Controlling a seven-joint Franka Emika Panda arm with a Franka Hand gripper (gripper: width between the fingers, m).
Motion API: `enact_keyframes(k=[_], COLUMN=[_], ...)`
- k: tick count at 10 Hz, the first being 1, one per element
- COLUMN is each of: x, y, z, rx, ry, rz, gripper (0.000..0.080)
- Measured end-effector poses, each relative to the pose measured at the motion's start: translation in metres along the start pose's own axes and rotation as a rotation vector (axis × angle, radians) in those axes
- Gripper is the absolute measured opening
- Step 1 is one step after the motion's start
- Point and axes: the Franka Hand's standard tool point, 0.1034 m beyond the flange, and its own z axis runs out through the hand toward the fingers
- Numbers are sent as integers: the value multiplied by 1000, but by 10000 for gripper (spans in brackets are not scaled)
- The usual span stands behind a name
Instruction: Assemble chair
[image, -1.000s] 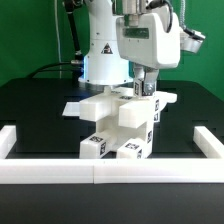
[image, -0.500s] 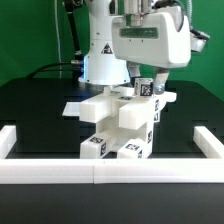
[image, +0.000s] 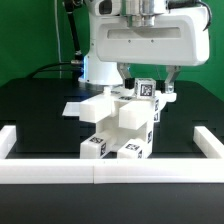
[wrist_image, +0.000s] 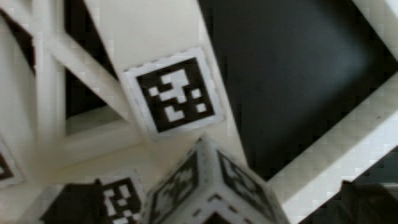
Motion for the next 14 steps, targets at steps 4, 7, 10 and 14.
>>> enact_keyframes(k=[4, 7, 10, 14], x=[1, 2, 3, 3], y=[1, 2, 3, 3], z=[0, 0, 0, 0], rx=[-5, -22, -23, -22], ry=[2, 6, 6, 6], rz=[-320, -513, -552, -509], gripper=[648, 648, 398, 284])
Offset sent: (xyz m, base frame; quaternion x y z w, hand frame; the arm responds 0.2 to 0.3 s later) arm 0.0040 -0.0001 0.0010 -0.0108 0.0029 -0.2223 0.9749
